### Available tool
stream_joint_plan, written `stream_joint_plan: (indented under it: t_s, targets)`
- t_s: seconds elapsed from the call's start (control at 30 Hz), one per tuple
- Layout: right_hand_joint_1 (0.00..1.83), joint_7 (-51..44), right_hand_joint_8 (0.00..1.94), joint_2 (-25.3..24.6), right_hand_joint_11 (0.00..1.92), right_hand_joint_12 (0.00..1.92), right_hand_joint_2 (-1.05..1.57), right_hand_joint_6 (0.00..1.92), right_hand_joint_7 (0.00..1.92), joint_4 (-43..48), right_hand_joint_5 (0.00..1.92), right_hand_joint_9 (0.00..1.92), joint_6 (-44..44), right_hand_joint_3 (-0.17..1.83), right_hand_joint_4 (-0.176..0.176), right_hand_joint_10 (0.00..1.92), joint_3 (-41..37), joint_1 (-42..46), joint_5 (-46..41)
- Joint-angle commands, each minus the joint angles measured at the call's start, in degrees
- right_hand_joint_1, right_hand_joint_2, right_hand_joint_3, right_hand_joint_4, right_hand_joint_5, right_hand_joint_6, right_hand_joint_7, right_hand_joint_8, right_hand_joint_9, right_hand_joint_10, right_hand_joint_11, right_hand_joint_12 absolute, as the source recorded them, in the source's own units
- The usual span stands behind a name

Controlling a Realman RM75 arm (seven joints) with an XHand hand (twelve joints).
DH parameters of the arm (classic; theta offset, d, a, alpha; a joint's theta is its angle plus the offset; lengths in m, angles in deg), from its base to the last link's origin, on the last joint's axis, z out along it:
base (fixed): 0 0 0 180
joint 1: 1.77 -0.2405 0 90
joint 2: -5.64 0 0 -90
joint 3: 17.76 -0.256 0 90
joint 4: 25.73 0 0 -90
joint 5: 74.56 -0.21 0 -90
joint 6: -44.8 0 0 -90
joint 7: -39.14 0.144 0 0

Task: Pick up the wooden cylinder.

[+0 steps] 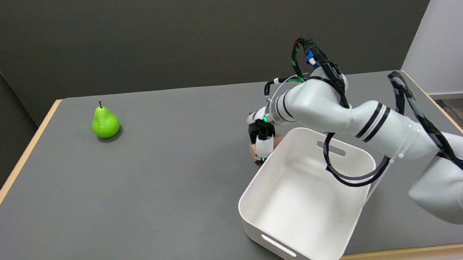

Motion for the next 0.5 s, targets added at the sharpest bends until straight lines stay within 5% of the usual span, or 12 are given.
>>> stream_joint_plan:
  t_s: [0.03, 0.5]
  targets:
    - [1.09, -0.06, 0.93, 0.08, 0.18, 1.35, 0.78, 0.89, 0.5, 0.07, 0.36, 0.4, -0.94, 0.93, -0.176, 1.08, 0.67, 0.91, 0.39]
    - [1.12, -0.06, 1.04, 0.26, 0.17, 1.36, 0.79, 0.88, 0.41, 0.8, 0.33, 0.4, -1.58, 0.93, -0.176, 1.13, 1.47, 1.65, 0.83]
